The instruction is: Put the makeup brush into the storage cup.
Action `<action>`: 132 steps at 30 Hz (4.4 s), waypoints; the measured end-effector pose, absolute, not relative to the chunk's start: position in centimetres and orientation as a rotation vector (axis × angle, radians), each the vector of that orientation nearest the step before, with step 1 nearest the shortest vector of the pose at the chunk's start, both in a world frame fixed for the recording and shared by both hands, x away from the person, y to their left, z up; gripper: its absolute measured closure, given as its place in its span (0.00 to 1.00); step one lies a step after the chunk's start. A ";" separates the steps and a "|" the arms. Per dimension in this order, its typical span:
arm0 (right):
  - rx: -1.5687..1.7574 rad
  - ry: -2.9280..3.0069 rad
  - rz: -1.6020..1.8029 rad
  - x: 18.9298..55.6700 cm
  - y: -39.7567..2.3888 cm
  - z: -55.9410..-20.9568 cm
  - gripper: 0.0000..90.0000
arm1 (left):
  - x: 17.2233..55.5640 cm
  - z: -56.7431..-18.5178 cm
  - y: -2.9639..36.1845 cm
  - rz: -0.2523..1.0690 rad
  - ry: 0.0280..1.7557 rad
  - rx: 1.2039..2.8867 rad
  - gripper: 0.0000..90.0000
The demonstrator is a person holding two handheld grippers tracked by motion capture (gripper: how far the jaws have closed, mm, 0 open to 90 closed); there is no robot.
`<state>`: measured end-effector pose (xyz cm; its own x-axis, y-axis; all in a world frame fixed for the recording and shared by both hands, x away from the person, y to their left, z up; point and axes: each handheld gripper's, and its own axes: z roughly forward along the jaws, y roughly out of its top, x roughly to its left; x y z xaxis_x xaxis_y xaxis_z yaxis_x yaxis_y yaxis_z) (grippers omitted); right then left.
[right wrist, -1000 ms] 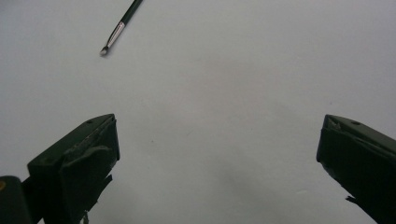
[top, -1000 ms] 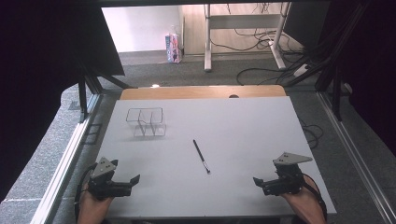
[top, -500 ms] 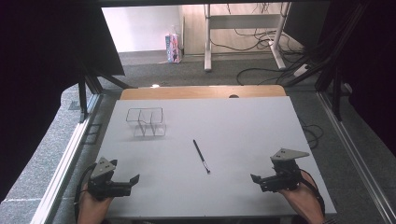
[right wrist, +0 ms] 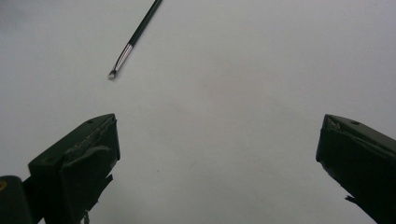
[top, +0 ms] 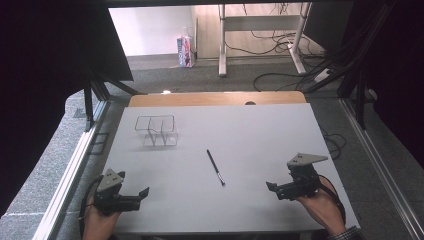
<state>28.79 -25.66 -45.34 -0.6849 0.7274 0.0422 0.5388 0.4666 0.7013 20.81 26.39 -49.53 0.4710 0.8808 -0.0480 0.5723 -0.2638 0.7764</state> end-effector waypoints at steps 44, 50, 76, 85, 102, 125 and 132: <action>1.001 2.611 0.845 33.7 -18.2 -44.9 0.00 | 20.7 -49.4 26.1 0.532 1.194 1.985 0.00; 0.983 2.633 0.816 34.2 -17.2 -45.1 0.00 | 20.7 -49.4 26.0 0.531 1.191 1.993 0.00; 0.912 2.722 0.741 36.6 -12.7 -46.1 0.00 | 20.8 -49.5 25.9 0.530 1.189 2.001 0.00; 0.886 2.749 0.692 37.4 -11.1 -46.7 0.00 | 20.8 -49.5 25.9 0.533 1.191 2.000 0.00; 0.895 2.808 0.560 38.3 -8.4 -47.8 0.00 | 20.7 -49.5 26.0 0.532 1.197 2.001 0.00; 0.878 2.862 0.426 38.9 -5.5 -49.1 0.25 | 20.7 -49.5 26.0 0.532 1.197 1.998 0.00; 0.848 2.890 0.375 39.0 -5.3 -50.3 0.34 | 20.7 -49.5 26.0 0.532 1.196 1.999 0.00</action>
